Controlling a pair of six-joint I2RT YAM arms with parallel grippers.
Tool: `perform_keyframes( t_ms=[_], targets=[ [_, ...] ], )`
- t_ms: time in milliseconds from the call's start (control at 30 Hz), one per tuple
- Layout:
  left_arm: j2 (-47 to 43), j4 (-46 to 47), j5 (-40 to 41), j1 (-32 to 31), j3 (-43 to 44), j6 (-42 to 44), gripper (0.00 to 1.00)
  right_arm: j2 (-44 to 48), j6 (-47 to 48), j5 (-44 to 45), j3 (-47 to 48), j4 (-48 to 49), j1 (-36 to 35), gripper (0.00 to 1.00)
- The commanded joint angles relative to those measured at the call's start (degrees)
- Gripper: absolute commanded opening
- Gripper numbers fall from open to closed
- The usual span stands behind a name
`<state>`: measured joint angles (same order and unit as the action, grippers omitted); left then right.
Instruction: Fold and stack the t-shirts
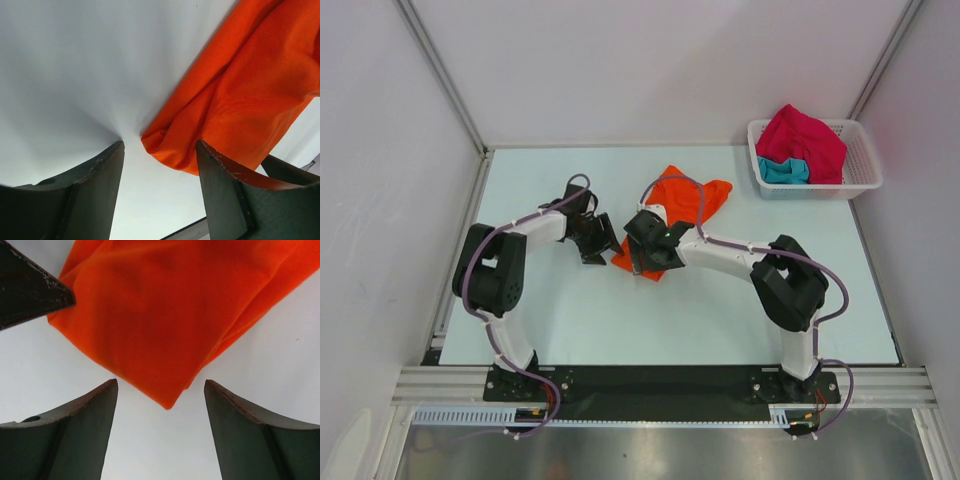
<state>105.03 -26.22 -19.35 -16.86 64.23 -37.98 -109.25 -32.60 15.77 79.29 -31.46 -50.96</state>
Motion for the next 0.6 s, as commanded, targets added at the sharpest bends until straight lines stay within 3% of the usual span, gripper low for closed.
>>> perform_keyframes(
  t_ms=[0, 567],
  targets=[
    [1.23, 1.52, 0.02, -0.01, 2.3, 0.01, 0.65, -1.92, 1.93, 0.32, 2.8, 1.23, 1.12, 0.75],
    [3.42, 5.82, -4.37, -0.89, 0.38, -2.72, 0.61, -5.97, 0.96, -0.39, -1.24, 5.53, 3.06, 0.71]
  ],
)
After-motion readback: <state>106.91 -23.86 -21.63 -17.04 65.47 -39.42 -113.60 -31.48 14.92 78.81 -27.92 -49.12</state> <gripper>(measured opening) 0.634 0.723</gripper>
